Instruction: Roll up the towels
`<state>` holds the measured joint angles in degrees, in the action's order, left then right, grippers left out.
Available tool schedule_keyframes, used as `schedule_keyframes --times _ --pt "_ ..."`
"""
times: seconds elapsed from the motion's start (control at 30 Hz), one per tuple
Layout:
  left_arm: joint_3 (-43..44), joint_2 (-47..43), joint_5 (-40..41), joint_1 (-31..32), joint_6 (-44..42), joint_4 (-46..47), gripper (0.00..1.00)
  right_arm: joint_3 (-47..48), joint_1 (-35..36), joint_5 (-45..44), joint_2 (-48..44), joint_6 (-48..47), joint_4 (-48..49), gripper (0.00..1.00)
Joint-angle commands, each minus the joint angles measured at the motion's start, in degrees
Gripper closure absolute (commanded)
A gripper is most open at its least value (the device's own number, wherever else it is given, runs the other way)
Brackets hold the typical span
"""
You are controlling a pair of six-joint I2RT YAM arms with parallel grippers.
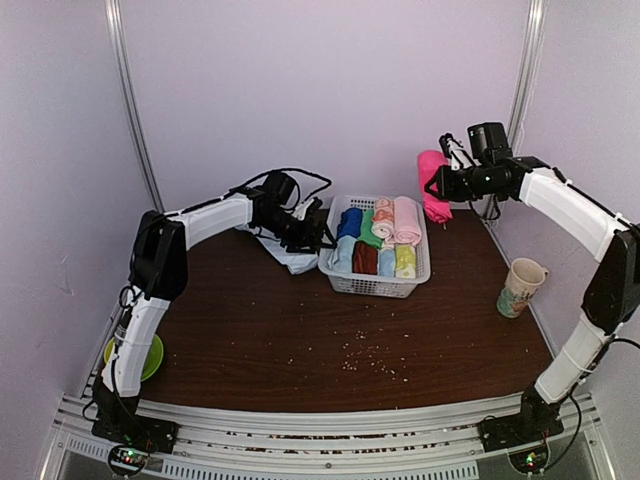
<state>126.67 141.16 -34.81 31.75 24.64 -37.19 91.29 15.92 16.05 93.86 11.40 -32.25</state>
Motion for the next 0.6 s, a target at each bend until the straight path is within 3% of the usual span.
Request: schedule_keyframes --times 0.0,0.17,0.33,0.5,0.57 --pt "3.7 0.9 1.4 1.2 1.3 0.4 0.21 -0.6 4.8 6.2 2.4 3.7 8.3 1.0" --pt "4.1 1.6 -0.9 2.0 2.2 0.8 0.4 -0.4 7.5 7.4 4.8 4.9 11.2 1.0" --pt "3.5 2.4 -3.5 2.4 3.7 0.8 0.64 -4.3 7.9 12.0 4.3 8.9 20.9 1.0" --pt "0.5 1.7 -6.4 2.6 3.7 1.5 0.98 -4.9 8.0 17.1 5.0 12.7 25.7 1.0" --pt "-1.0 1.3 -8.2 2.7 3.5 1.6 1.0 -4.4 8.0 18.7 5.6 14.5 27.1 1.0"
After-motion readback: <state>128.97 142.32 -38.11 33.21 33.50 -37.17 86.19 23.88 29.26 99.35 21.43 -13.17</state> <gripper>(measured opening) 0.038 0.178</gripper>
